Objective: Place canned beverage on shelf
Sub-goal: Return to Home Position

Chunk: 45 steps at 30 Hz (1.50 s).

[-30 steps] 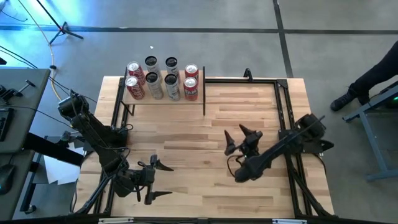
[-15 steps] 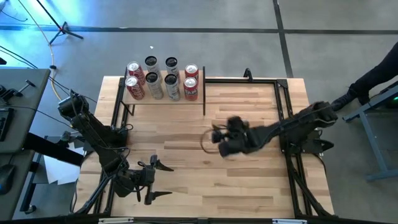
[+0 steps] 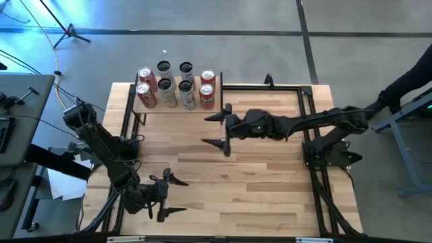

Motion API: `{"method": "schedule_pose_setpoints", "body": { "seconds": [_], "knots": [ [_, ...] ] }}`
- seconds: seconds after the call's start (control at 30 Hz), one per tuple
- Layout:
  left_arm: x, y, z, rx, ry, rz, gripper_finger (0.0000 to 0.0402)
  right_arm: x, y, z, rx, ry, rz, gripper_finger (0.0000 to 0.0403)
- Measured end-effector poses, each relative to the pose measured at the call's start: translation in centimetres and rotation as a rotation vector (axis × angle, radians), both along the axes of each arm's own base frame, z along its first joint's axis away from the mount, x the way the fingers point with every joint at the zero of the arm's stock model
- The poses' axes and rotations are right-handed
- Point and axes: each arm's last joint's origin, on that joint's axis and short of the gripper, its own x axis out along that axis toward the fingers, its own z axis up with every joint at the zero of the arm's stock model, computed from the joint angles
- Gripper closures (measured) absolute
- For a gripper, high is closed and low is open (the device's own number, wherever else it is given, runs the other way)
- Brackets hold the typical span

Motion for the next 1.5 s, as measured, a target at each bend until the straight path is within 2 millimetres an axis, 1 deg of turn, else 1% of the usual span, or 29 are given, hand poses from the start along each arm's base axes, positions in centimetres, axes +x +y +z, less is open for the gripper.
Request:
{"method": "schedule_pose_setpoints", "body": {
  "seconds": [0.1, 0.23, 0.33, 0.47, 0.6, 0.67, 0.73, 0.87, 0.93, 1.07, 1.17, 1.37, 1.5],
  "knots": [
    [0.0, 0.0, 0.0, 0.0, 0.0, 0.0, 0.0014, -1.1, -0.4, 1.5, 0.007, -0.033, 0.095, 0.0044],
    [0.0, 0.0, 0.0, 0.0, 0.0, 0.0, 0.0014, -2.9, -0.6, 3.4, 0.004, -0.051, 0.12, 0.0044],
    [0.0, 0.0, 0.0, -0.001, 0.0, 0.0, 0.0014, -4.6, -0.5, 4.6, -0.043, -0.036, 0.13, 0.0044],
    [0.0, 0.0, 0.0, 0.0, 0.0, 0.0, 0.0014, -6.4, 0.0, 5.7, -0.127, -0.014, 0.155, 0.0044],
    [0.0, 0.0, 0.0, 0.0, 0.0, 0.0, 0.0014, -8.2, 0.3, 6.6, -0.13, 0.001, 0.168, 0.0044],
    [0.0, 0.0, 0.0, 0.0, 0.0, 0.0, 0.0014, -9.5, 0.2, 6.6, -0.128, -0.015, 0.165, 0.0044],
    [0.0, 0.0, 0.0, 0.0, 0.0, 0.0, 0.0014, -11.1, -0.1, 5.9, -0.12, -0.054, 0.149, 0.0044],
    [0.0, 0.0, 0.0, 0.0, 0.0, 0.0, 0.0014, -15.0, -0.6, 4.0, -0.039, -0.164, 0.08, 0.0044],
    [0.0, 0.0, 0.0, 0.0, 0.0, 0.0, 0.0014, -16.5, -0.7, 2.7, -0.014, -0.188, 0.043, 0.0044],
    [0.0, 0.0, 0.0, 0.0, 0.0, 0.0, 0.0014, -19.2, -1.2, -0.2, -0.018, -0.192, -0.005, 0.0044],
    [0.0, 0.0, 0.0, 0.0, 0.0, 0.0, 0.0014, -20.7, -1.7, -2.8, 0.014, -0.179, -0.034, 0.0044],
    [0.0, 0.0, 0.0, 0.0, 0.0, 0.0, 0.0014, -23.6, -2.7, -8.3, 0.172, -0.178, -0.116, 0.0044],
    [0.0, 0.0, 0.0, 0.0, 0.0, 0.0, 0.0014, -24.9, -3.4, -11.4, 0.263, -0.199, -0.181, 0.0044]
  ]
}}
